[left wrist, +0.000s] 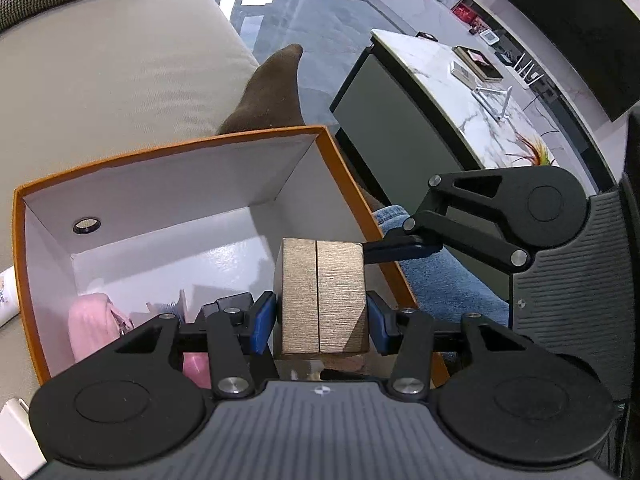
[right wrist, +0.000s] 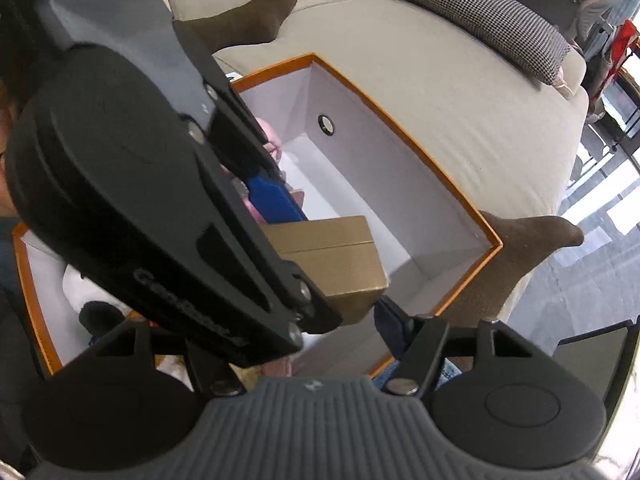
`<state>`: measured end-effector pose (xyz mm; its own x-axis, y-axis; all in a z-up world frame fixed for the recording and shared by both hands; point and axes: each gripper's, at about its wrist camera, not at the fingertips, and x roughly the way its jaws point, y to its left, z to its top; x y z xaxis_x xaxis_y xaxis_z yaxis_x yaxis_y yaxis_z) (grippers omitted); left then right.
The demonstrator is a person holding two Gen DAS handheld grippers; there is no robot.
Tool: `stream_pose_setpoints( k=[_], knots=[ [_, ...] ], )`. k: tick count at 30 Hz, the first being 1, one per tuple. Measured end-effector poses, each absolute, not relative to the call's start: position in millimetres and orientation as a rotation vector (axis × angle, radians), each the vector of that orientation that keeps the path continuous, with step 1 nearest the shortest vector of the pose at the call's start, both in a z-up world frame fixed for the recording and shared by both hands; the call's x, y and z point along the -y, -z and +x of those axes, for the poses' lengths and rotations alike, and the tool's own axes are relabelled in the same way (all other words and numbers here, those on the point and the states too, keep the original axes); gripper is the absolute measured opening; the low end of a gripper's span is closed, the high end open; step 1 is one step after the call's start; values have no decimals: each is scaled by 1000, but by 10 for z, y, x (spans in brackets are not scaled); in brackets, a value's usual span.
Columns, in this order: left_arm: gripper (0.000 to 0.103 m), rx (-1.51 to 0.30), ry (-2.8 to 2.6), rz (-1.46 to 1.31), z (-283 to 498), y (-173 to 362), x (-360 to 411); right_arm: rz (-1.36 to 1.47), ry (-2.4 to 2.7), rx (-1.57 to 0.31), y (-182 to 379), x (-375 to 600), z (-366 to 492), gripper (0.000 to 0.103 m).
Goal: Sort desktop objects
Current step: 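Lower the brown box with the left gripper while the right lowers the grey box into the orange box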
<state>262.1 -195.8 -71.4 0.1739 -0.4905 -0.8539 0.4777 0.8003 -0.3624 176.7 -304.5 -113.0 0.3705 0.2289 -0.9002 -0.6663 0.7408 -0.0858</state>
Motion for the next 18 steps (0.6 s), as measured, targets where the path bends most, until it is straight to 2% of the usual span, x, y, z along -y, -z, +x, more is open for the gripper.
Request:
stream_pose_setpoints(
  k=[2, 3, 15, 18],
  knots=[
    [55, -1234, 677, -18, 2642, 745, 1957, -501, -604, -1035, 1159, 3027, 1766, 68],
    [55, -1239, 680, -18, 2645, 759, 1954, -513, -603, -1032, 1171, 3013, 1756, 62],
    [57, -1221, 712, -81, 2620, 652, 1643, -691, -631, -1055, 1277, 2870, 1723, 61],
    [53, -1240, 712, -106, 2607, 711, 1575, -795, -647, -1065, 1292, 2762, 1732, 61]
  ],
)
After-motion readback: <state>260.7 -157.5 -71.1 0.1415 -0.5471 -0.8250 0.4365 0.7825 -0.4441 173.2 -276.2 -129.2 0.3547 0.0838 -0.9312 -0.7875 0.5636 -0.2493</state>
